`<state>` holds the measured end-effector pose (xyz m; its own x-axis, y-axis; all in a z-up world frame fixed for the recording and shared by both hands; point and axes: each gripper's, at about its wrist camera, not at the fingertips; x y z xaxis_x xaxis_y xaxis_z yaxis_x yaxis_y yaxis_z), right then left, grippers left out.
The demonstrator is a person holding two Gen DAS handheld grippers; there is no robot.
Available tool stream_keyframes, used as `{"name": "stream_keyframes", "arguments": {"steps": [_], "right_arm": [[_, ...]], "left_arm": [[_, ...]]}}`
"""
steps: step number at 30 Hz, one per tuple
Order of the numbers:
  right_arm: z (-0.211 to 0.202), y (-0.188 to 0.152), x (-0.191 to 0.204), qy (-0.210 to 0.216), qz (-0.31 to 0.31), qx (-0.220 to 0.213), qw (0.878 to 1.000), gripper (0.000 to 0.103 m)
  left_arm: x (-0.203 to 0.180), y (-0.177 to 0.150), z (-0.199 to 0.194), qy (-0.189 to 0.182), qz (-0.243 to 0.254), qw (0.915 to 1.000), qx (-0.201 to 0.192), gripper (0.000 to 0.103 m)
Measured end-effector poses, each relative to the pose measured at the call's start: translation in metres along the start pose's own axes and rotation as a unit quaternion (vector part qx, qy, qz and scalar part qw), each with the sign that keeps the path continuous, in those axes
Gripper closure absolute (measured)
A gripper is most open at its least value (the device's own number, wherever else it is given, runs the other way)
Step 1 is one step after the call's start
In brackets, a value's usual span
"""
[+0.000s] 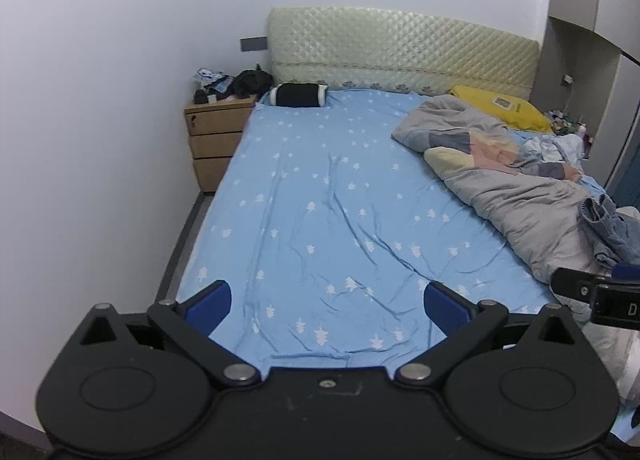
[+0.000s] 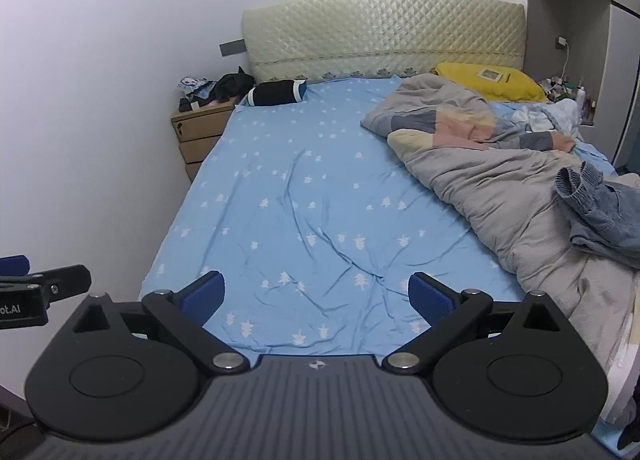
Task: Fold clothes
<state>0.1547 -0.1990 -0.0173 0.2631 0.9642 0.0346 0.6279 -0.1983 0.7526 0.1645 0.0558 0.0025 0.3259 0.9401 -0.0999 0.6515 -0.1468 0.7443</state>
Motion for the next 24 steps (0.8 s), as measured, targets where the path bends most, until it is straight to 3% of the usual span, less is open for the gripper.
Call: {"name": "stream_keyframes", "arguments": {"steps": [24], "right_arm": [[0.005, -0.0036, 0.0035, 0.0, -0.01, 0.009, 1.0, 0.003]], "left_arm": [[-0.0022, 0.0003, 0.0028, 0.009, 0.002, 1.0, -0.001, 0.0]]}}
Point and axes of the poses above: each gripper's, at about its wrist camera, not at the fingertips, and z roughly the way its jaws point, x to its left, y to its top, and after that the axes turned 10 degrees about -y, right-handed
